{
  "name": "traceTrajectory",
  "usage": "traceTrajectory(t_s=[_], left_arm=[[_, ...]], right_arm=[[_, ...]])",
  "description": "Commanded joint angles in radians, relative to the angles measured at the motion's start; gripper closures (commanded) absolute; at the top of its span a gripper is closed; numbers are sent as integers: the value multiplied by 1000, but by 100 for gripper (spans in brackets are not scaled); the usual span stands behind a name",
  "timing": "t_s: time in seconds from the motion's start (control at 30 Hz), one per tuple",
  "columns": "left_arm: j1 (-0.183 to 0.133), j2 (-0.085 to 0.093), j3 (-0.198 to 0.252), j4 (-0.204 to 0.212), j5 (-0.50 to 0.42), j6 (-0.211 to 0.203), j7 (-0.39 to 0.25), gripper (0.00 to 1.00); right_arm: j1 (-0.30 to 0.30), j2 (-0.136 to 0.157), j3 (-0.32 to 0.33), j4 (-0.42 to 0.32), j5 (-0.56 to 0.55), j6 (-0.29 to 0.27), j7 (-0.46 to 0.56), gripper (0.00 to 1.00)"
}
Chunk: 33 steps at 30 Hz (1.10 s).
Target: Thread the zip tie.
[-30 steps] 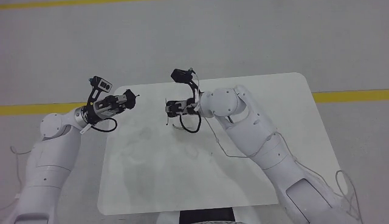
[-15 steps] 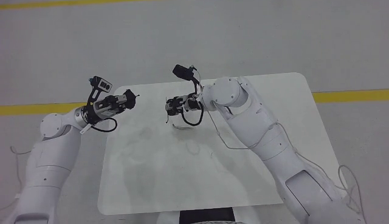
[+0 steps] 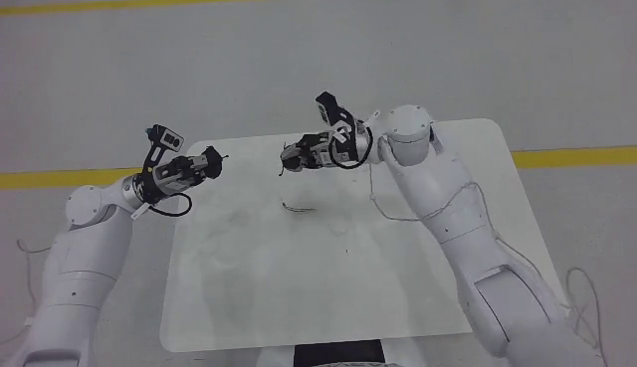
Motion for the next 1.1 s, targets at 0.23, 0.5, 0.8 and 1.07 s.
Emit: traceTrajectory(t_s=[0.23,0.5,0.8,1.07], left_arm=[[0,0,0,0,0,0,0,100],[0,0,0,0,0,0,0,100],[0,0,0,0,0,0,0,100],[0,0,0,0,0,0,0,100]], right_arm=[[97,-22,-81,283,354,0,4,100],[94,-22,-81,281,354,-1,-1,100],[140,-15,-135,381,523,0,98,100],[252,-2,-345,501,689,0,166,100]])
